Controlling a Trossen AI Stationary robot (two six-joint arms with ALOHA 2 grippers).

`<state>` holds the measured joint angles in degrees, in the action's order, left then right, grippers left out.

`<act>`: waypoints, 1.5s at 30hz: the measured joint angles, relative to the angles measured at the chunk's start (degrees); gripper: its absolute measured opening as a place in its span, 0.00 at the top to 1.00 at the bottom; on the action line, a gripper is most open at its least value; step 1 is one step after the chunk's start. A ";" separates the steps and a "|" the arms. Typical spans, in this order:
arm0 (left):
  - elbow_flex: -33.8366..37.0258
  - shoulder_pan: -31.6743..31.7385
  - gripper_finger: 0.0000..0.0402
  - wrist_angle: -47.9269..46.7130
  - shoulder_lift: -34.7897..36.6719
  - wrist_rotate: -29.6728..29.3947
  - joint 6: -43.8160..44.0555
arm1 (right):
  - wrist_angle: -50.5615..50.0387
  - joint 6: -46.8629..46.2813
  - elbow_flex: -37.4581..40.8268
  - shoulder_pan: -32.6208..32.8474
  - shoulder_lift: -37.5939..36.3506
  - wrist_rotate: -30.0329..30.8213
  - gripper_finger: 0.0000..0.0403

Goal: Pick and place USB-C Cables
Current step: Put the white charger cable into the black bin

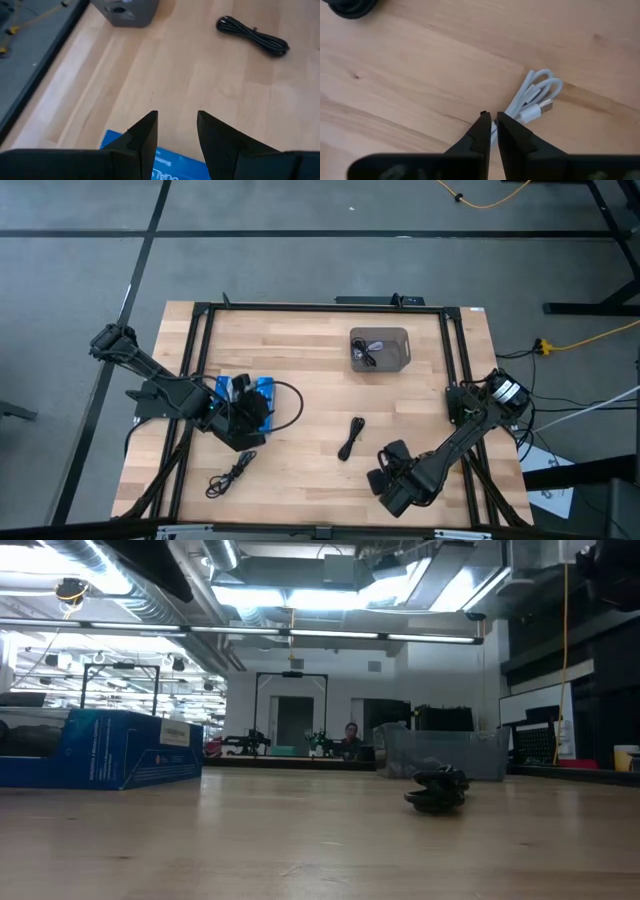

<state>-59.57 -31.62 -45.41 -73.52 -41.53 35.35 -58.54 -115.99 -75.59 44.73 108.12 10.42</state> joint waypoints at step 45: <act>-0.02 0.00 0.67 0.06 0.00 2.24 0.04 | 2.10 -12.84 -0.20 -0.72 7.12 -1.57 0.69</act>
<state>-59.59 -31.62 -45.34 -73.52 -39.29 35.40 -56.45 -128.83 -75.79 44.01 115.23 8.86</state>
